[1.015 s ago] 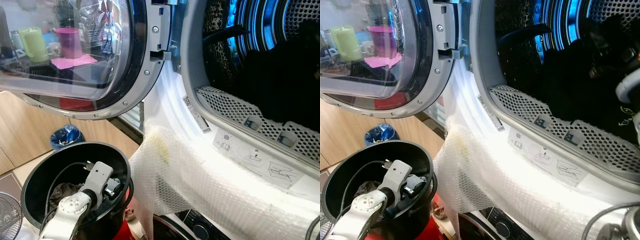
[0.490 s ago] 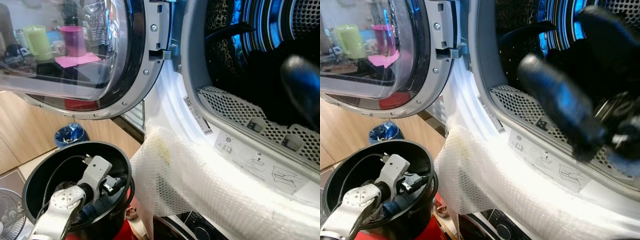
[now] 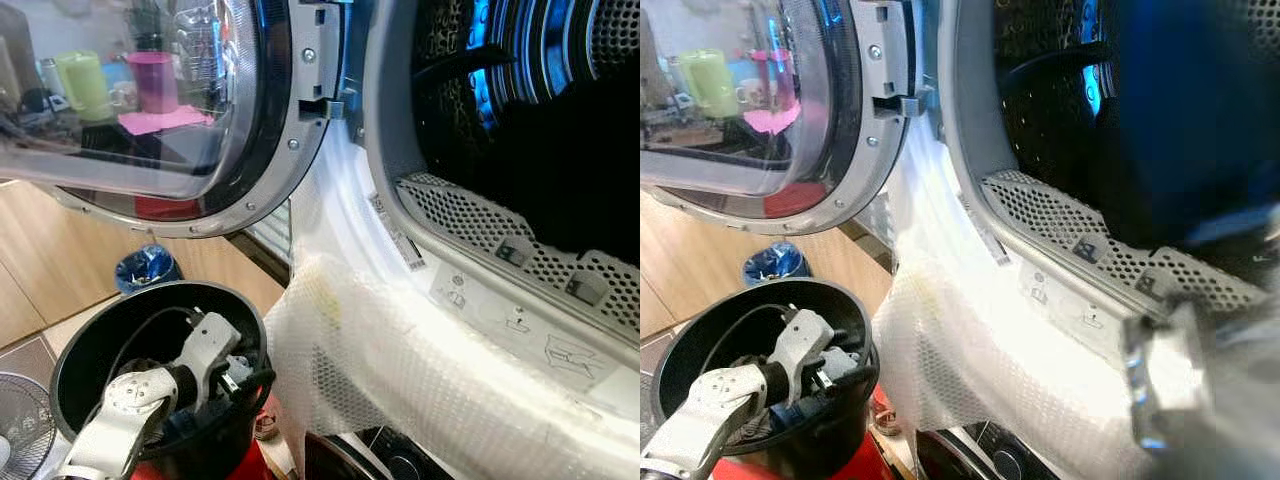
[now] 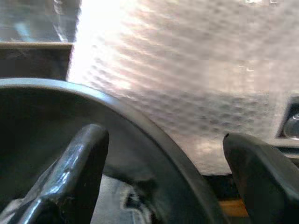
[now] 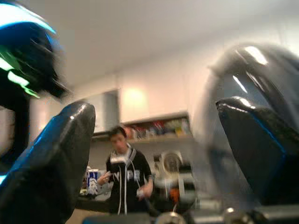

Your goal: Clothes washing

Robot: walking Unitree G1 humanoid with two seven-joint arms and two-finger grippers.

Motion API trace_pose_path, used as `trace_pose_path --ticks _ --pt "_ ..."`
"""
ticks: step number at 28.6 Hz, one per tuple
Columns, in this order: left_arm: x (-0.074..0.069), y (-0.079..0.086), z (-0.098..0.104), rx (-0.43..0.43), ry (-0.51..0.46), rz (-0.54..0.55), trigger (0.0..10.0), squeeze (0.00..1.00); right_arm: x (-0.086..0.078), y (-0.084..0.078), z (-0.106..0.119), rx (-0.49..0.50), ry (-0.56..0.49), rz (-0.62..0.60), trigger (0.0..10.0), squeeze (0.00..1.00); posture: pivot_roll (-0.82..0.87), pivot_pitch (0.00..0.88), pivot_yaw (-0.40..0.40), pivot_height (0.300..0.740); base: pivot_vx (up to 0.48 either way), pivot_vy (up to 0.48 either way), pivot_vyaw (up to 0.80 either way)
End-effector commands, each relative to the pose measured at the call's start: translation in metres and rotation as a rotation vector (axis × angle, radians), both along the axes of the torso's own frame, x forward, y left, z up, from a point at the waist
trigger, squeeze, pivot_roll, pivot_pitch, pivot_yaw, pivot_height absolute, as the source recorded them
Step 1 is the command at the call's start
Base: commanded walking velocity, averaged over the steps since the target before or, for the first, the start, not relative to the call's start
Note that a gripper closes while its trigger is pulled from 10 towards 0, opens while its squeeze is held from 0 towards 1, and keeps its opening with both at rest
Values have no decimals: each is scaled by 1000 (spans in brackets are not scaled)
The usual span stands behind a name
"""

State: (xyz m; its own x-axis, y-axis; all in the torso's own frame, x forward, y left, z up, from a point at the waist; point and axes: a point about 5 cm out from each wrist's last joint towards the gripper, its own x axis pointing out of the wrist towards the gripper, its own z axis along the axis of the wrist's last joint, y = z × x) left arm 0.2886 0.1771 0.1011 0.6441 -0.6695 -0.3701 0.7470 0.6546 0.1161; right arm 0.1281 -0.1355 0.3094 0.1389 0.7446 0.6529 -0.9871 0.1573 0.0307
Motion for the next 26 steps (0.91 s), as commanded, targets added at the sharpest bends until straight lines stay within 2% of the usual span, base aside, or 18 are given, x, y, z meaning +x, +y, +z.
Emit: trace_pose_path --ticks 1,3,4,5,9,10,11,15,18,19,20,21,22,23,24,25,26 --pt "-1 -7 7 7 -1 -74 10000 0 -4 7 -7 -82 -19 45 10000 0 128 56 -39 740 0 0 0" --pt "-3 -9 9 17 20 -126 10000 0 -2 13 -27 -205 88 39 10000 0 133 56 -40 740 0 0 0" --pt "-5 -9 11 38 37 -178 10000 0 -4 16 -46 -283 194 53 10000 0 133 55 -40 740 0 0 0" --pt "-6 -10 12 46 42 -199 10000 0 -5 16 -52 -312 230 58 10000 0 135 54 -42 740 0 0 0" --pt "-13 -15 16 78 96 -318 10000 0 -11 17 -93 -529 401 84 10000 0 143 53 -43 740 0 0 0" --pt "-16 -17 16 92 108 -359 10000 0 -12 14 -106 -572 447 86 10000 0 144 54 -42 740 0 0 0" --pt "-16 -17 16 92 108 -359 10000 0 -12 14 -106 -572 447 86 10000 0 144 54 -42 740 0 0 0" --pt "-21 -25 18 138 157 -503 10000 0 -21 2 -163 -743 625 87 10000 0 150 53 -42 740 0 0 0" --pt "-22 -39 15 159 164 -609 10000 0 -22 -14 -217 -899 800 -12 10000 0 159 40 -43 740 0 0 0" --pt "-22 -44 14 157 169 -634 10000 0 -22 -19 -230 -924 844 -46 10000 0 159 40 -43 740 0 0 0" --pt "-24 -54 9 155 183 -693 10000 0 -19 -28 -252 -898 945 -132 10000 0 162 35 -41 740 0 0 0" --pt "-24 -54 9 155 183 -693 10000 0 -19 -28 -252 -898 945 -132 10000 0 162 35 -41 740 0 0 0" --pt "-26 -65 1 136 207 -741 10000 0 -12 -38 -274 -884 1015 -259 10000 0 161 25 -31 740 0 0 0" --pt "-26 -72 -5 127 219 -750 10000 0 -7 -43 -285 -849 1072 -338 10000 0 160 21 -30 740 0 0 0" --pt "-26 -72 -5 127 219 -750 10000 0 -7 -43 -285 -849 1072 -338 10000 0 160 21 -30 740 0 0 0" --pt "-26 -82 -16 131 236 -767 10000 0 1 -52 -306 -803 1162 -473 10000 0 160 9 -27 740 0 0 0" --pt "-27 -87 -21 137 240 -776 10000 0 3 -56 -315 -793 1199 -529 10000 0 160 9 -27 740 0 0 0"
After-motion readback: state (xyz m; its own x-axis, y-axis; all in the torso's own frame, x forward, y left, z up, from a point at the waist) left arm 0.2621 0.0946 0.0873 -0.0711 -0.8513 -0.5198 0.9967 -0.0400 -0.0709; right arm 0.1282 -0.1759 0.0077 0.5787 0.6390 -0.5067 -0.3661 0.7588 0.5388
